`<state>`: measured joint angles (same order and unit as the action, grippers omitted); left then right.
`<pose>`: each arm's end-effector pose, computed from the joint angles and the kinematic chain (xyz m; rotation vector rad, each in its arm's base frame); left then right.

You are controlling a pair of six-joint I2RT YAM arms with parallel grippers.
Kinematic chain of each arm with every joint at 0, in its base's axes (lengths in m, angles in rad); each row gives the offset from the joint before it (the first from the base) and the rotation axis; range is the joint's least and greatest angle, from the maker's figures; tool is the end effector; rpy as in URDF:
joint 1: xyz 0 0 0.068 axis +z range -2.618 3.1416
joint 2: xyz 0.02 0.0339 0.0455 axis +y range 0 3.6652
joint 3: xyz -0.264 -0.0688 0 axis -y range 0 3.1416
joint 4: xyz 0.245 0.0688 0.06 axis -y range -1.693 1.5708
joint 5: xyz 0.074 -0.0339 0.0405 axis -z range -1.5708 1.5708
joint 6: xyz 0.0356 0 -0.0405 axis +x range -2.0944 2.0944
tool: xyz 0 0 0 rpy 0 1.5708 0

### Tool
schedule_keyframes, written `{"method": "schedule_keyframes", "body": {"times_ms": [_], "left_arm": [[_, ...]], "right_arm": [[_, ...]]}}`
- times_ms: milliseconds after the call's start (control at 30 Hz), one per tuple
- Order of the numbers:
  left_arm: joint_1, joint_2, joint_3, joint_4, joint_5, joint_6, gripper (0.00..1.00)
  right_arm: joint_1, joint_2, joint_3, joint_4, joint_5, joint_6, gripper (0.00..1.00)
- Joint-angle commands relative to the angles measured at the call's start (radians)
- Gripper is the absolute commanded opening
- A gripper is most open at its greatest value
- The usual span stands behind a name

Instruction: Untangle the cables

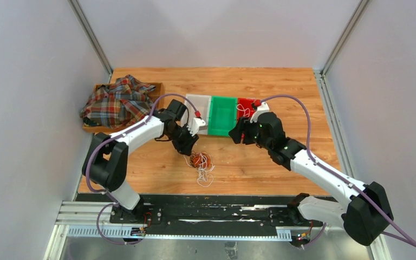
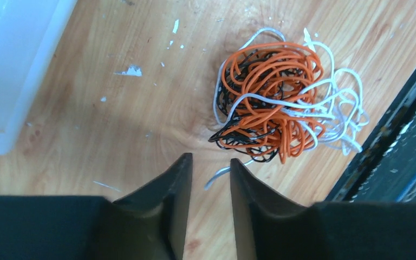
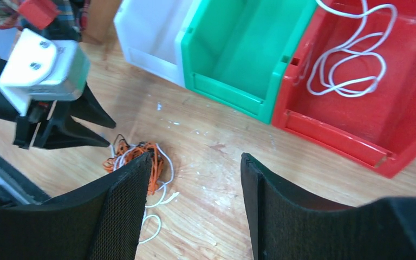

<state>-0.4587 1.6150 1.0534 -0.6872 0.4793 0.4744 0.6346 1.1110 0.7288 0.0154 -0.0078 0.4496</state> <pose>0.2657 -0.1495 0.1974 1.3311 2.4011 -0.6668 0.2051 0.1513 0.2751 -0.1908 1.9987 0.7184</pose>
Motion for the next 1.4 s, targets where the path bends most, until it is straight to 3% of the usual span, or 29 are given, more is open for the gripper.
{"method": "schedule_keyframes", "body": {"times_ms": [0,67,200,367,600,933,1233,1367], "left_arm": [[0.009,-0.007,0.025,-0.036,-0.005,0.005,0.24],[0.018,-0.031,0.063,-0.085,-0.022,-0.018,0.1],[0.023,-0.138,0.105,-0.152,-0.045,-0.079,0.01],[0.023,-0.279,0.113,-0.199,-0.018,-0.141,0.0],[0.022,-0.352,0.194,-0.266,0.089,-0.223,0.0],[0.023,-0.343,0.412,-0.351,0.155,-0.267,0.01],[0.018,-0.304,0.636,-0.394,0.18,-0.308,0.0],[0.002,-0.293,0.716,-0.396,0.185,-0.326,0.0]], "right_arm": [[0.018,0.004,-0.029,0.079,-0.093,0.053,0.62],[0.038,0.014,-0.044,0.129,-0.11,0.056,0.64],[0.123,0.054,-0.042,0.193,-0.09,0.028,0.69],[0.22,0.12,-0.029,0.298,-0.08,-0.017,0.76],[0.296,0.222,0.007,0.41,-0.088,-0.056,0.79],[0.337,0.32,-0.016,0.758,-0.264,-0.13,0.79],[0.344,0.466,0.128,0.782,-0.301,-0.146,0.78],[0.344,0.561,0.172,0.824,-0.308,-0.122,0.7]]}}
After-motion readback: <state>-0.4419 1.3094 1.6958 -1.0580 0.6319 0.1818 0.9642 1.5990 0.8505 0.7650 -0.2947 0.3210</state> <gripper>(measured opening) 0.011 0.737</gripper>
